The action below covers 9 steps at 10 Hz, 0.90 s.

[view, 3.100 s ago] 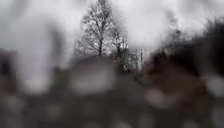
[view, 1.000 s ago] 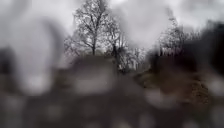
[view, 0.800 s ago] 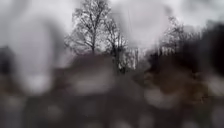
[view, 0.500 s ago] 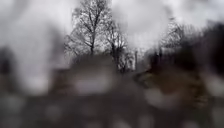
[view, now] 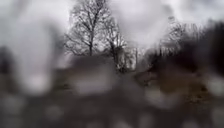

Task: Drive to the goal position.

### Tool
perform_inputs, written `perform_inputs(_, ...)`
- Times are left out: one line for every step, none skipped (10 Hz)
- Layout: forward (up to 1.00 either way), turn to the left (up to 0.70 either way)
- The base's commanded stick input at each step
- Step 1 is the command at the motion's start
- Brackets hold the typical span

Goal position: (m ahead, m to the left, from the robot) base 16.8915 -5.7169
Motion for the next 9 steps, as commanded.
perform_inputs(0.85, 0.00)
perform_inputs(0.85, 0.00)
perform_inputs(0.85, 0.00)
perform_inputs(0.85, 0.00)
perform_inputs(0.85, 0.00)
perform_inputs(0.85, 0.00)
perform_inputs(0.85, 0.00)
perform_inputs(0.85, 0.00)
perform_inputs(0.85, 0.00)
